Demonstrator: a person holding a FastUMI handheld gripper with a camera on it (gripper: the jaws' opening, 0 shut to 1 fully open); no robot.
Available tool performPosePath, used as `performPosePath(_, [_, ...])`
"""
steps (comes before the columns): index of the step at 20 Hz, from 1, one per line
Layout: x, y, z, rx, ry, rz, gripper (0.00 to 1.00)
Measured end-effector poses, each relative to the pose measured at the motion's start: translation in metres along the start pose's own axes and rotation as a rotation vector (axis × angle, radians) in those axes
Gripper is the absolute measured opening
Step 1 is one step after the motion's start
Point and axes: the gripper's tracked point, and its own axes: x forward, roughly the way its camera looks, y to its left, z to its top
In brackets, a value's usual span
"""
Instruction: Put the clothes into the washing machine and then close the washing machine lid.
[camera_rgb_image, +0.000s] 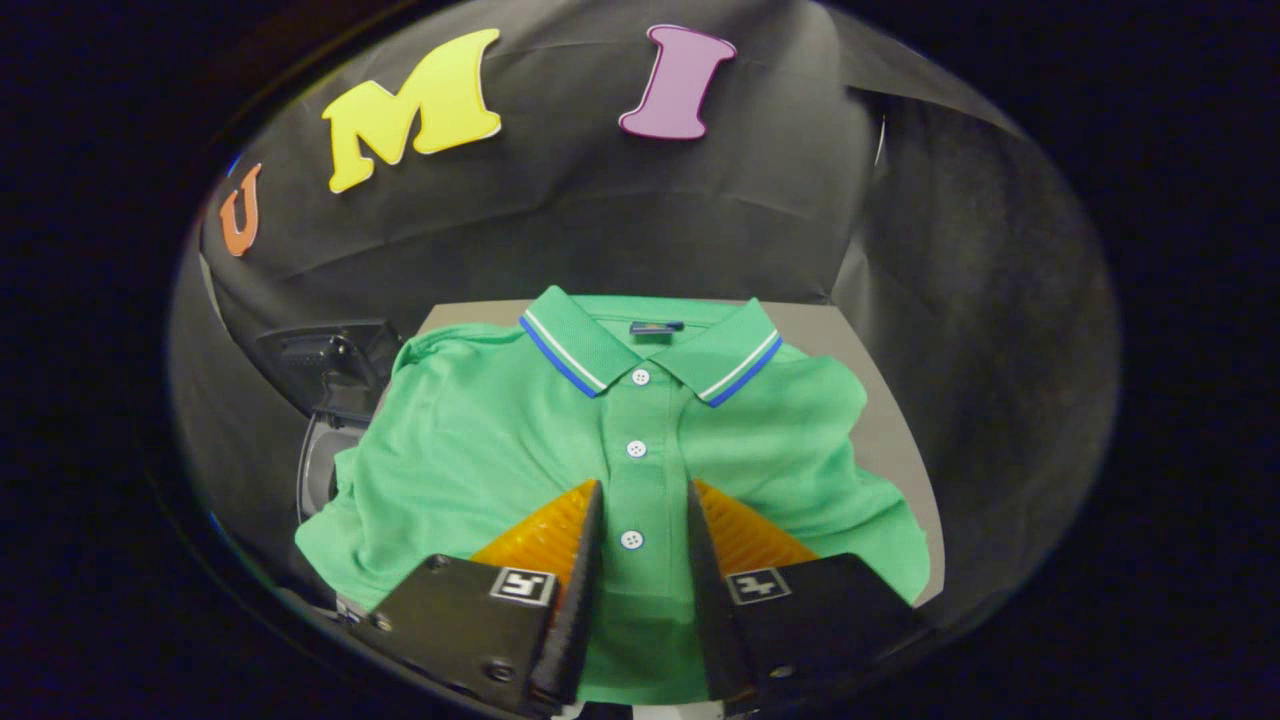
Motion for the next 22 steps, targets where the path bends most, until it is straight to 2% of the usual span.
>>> performPosePath(2, [0.009,0.003,-0.005,-0.022,-0.030,-0.014,0.34])
performPosePath(4, [0.010,0.004,0.002,-0.016,-0.072,-0.051,0.13])
performPosePath(6, [0.009,0.005,0.001,0.005,-0.102,-0.083,0.08])
performPosePath(13, [-0.012,0.014,0.004,0.090,-0.171,-0.071,0.06])
performPosePath(22, [-0.096,0.050,0.036,0.138,-0.369,-0.009,0.06])
